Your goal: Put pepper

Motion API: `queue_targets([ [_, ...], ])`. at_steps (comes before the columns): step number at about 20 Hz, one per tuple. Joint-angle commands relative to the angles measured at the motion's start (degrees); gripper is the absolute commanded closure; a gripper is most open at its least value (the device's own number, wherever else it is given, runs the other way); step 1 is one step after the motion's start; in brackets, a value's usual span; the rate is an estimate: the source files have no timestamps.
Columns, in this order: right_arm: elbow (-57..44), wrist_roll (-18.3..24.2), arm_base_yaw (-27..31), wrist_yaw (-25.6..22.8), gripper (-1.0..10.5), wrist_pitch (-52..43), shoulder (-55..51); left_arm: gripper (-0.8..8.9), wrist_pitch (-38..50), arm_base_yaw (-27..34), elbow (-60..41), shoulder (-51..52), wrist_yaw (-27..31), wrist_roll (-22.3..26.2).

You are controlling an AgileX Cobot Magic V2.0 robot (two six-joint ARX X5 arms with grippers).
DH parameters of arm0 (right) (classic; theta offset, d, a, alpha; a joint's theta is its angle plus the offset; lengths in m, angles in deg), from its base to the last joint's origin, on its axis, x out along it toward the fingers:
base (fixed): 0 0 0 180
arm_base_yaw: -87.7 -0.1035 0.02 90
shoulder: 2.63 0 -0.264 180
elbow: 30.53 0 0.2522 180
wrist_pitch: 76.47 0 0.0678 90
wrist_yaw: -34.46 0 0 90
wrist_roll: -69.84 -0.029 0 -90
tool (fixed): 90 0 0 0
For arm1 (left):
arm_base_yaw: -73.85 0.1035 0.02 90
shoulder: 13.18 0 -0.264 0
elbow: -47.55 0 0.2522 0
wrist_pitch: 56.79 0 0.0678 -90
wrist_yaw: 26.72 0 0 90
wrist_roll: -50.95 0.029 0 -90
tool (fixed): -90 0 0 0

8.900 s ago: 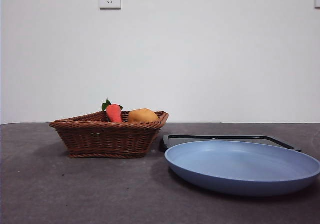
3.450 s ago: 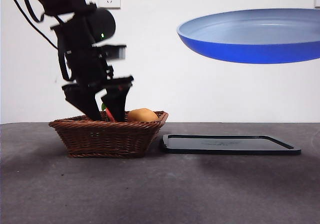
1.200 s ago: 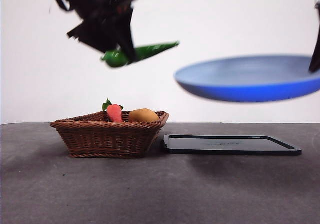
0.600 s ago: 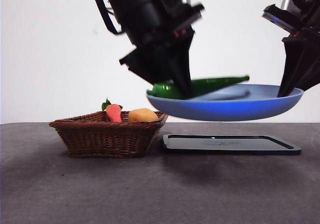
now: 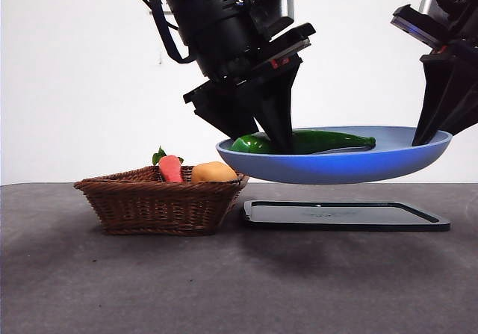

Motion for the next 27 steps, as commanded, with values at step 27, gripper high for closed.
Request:
queue_targets([
  [27,25.57,-5.11,11.61,0.22,9.4,-6.86,33.57,5.42,-9.35,-0.50,1.99,36.09,0.42,-0.44],
])
